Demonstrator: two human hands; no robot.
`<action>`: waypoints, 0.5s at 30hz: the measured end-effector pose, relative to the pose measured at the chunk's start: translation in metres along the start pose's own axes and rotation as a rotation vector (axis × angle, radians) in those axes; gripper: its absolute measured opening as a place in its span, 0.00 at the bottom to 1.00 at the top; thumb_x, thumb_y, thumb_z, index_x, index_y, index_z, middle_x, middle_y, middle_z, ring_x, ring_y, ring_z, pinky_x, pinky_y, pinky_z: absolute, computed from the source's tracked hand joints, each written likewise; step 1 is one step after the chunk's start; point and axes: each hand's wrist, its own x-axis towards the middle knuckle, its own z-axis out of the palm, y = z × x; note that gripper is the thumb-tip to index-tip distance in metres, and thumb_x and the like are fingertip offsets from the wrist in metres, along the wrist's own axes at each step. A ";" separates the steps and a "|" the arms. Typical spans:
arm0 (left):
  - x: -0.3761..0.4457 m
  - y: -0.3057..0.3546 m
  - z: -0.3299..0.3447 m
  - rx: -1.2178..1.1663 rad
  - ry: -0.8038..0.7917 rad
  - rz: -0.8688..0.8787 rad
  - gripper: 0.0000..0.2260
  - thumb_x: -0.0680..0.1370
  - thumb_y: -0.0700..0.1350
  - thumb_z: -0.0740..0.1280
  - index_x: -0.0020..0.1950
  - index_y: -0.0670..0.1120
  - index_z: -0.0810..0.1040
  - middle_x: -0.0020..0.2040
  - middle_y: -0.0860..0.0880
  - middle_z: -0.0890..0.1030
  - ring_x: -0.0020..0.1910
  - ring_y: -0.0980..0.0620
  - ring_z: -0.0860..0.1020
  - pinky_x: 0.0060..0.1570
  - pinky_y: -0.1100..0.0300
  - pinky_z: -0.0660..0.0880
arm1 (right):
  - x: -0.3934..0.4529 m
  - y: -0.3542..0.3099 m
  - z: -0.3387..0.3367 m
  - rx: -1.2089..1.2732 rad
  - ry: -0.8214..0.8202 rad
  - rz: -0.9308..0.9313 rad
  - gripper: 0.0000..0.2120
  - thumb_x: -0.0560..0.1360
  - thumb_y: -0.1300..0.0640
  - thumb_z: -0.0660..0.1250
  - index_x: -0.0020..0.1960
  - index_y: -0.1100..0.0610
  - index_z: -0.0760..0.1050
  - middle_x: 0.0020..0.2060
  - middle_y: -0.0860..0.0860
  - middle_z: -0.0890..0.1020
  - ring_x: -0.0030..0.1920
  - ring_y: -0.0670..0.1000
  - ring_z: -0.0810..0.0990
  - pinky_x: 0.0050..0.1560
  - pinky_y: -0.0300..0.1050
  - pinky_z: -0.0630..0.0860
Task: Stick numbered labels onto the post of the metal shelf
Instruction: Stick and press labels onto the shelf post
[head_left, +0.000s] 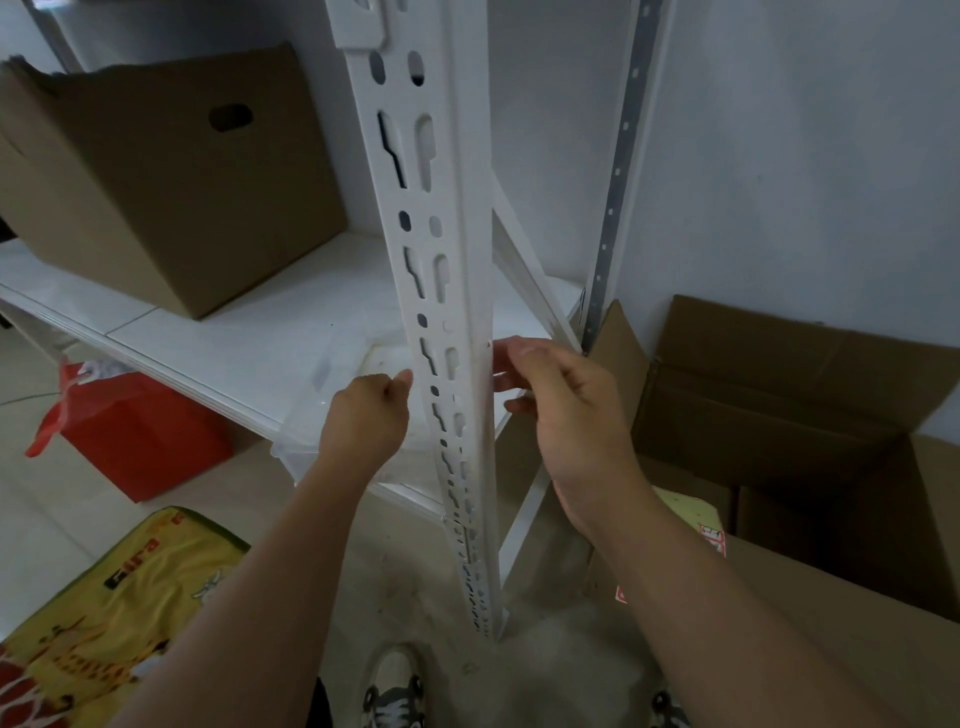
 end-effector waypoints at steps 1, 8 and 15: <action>0.001 -0.002 0.001 0.058 0.005 0.001 0.12 0.80 0.40 0.58 0.37 0.41 0.69 0.35 0.45 0.73 0.39 0.43 0.75 0.42 0.54 0.72 | 0.000 -0.001 0.001 -0.001 -0.007 -0.023 0.12 0.80 0.54 0.59 0.45 0.45 0.80 0.40 0.38 0.84 0.45 0.40 0.81 0.44 0.29 0.76; -0.001 0.000 0.002 0.260 0.012 -0.094 0.11 0.80 0.46 0.60 0.49 0.40 0.78 0.52 0.41 0.78 0.56 0.39 0.75 0.60 0.45 0.71 | 0.000 0.002 0.004 -0.055 -0.012 -0.156 0.08 0.79 0.53 0.62 0.48 0.44 0.79 0.43 0.40 0.84 0.47 0.42 0.81 0.49 0.36 0.78; -0.004 0.017 0.006 -0.337 0.023 0.040 0.06 0.80 0.46 0.62 0.49 0.47 0.77 0.43 0.47 0.82 0.44 0.46 0.81 0.44 0.51 0.80 | 0.000 0.000 0.006 -0.107 -0.005 -0.212 0.09 0.80 0.56 0.62 0.48 0.45 0.79 0.42 0.38 0.82 0.48 0.42 0.82 0.49 0.38 0.79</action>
